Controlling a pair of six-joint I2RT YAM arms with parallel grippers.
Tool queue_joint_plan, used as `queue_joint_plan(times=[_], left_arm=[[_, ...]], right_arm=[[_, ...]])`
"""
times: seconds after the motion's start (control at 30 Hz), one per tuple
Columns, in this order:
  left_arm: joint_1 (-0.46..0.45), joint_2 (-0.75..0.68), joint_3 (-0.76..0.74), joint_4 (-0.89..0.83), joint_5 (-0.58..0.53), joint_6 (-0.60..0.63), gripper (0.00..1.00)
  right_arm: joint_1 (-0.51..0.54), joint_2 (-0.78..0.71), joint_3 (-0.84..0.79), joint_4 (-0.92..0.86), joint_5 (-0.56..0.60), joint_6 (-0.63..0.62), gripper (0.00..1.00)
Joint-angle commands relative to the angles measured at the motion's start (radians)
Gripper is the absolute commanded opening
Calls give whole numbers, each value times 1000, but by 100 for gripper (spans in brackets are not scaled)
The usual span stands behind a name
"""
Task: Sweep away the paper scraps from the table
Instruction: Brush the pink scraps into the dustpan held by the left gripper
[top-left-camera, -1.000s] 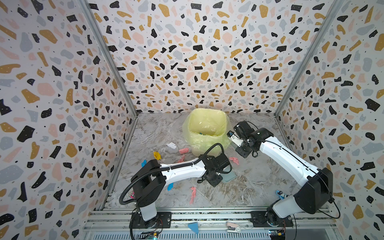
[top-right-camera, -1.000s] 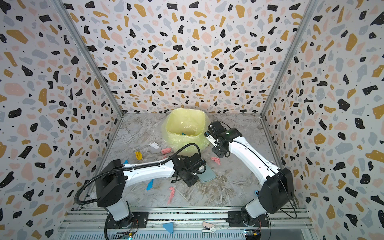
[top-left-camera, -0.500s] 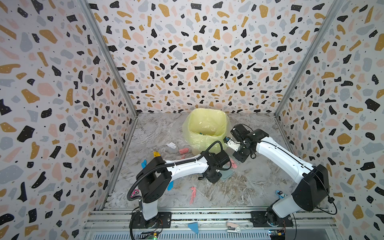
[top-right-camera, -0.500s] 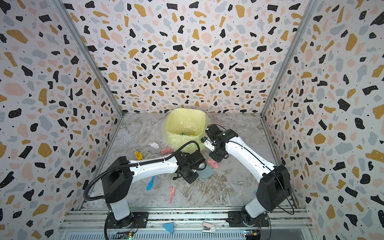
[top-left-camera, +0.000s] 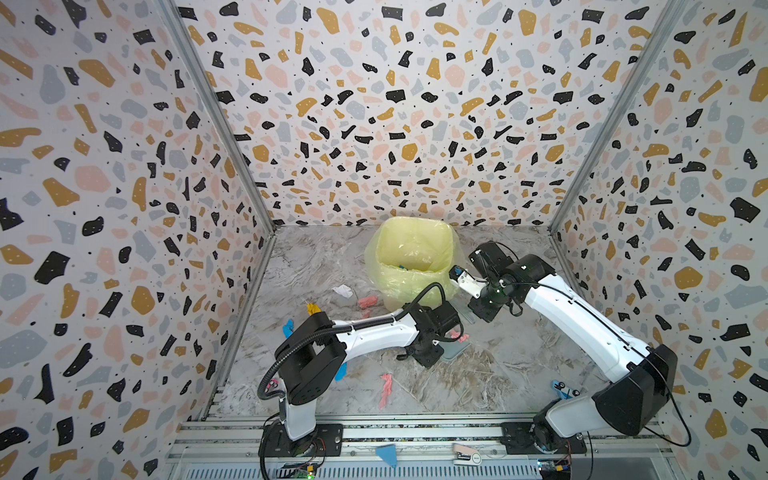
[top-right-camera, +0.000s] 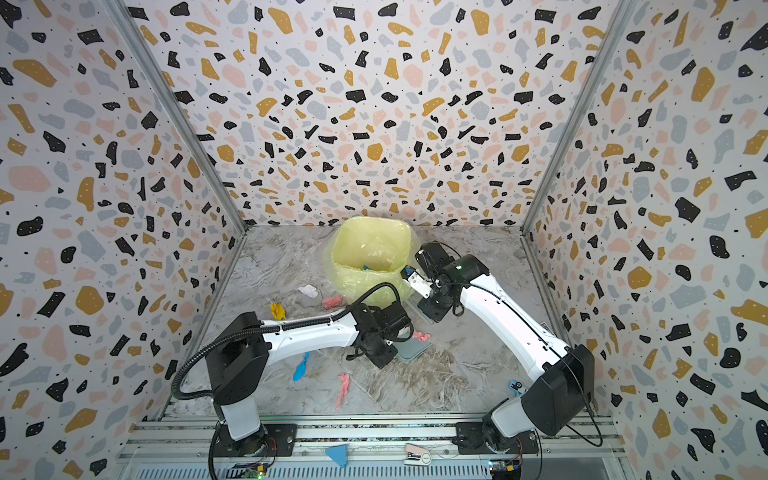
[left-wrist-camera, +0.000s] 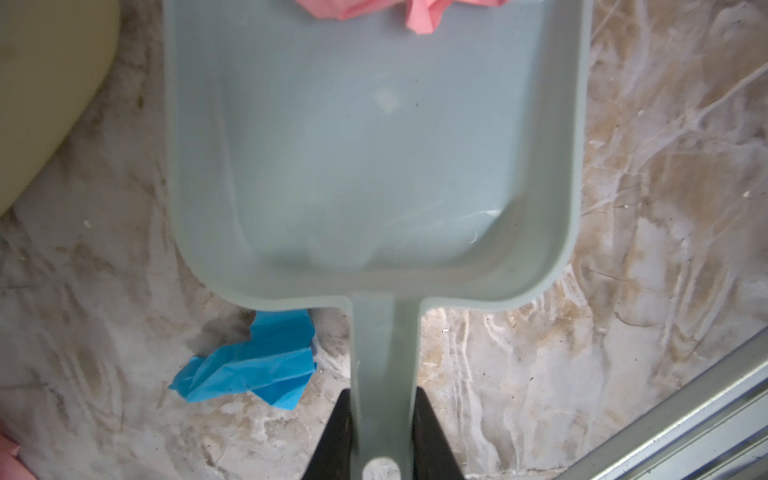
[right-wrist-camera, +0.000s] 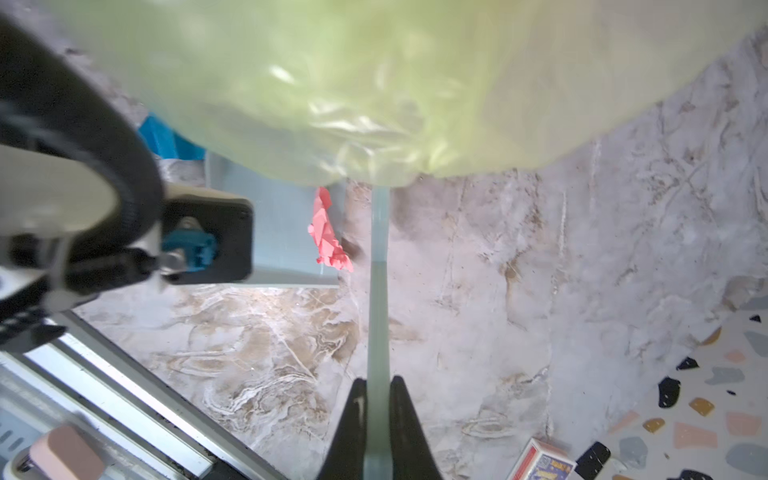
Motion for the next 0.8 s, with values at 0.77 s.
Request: queue_joint_plan(times=[0.77], left_arm=[[2,-21,-10,21,5,-20,8]], right_arm=[[100,7,47,-80,-103,83,0]])
